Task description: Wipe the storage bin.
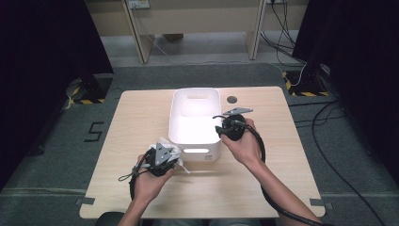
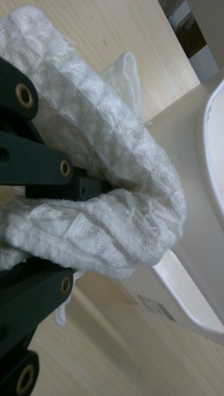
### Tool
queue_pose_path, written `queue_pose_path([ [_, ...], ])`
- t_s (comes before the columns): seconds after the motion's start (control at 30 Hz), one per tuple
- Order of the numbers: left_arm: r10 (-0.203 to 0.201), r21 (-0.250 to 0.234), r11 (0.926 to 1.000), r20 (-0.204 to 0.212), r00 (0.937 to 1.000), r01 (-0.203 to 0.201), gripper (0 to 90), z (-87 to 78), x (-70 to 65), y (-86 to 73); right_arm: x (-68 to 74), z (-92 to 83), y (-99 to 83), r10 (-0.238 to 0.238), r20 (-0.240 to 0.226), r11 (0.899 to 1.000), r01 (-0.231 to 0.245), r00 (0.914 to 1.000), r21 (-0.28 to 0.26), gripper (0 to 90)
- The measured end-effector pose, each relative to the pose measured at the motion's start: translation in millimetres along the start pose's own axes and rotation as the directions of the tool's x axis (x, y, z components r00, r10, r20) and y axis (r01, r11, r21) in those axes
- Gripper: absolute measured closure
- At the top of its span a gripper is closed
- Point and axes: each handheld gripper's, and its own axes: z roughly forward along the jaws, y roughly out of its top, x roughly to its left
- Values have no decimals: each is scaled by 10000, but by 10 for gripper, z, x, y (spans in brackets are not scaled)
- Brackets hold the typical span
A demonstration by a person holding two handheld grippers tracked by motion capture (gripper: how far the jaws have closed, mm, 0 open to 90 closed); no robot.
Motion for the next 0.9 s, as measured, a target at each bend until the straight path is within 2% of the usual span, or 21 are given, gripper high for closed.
queue_pose_path([
  [0.37,-53,390,9992,69,10000,50,747,134,-26,-110,-3,1,-5,8,-7,10000,-8,10000,-29,691],
  [0.9,-143,665,9977,96,9999,136,748,237,-40,-195,2,2,-5,0,-39,10000,0,10000,-45,691],
])
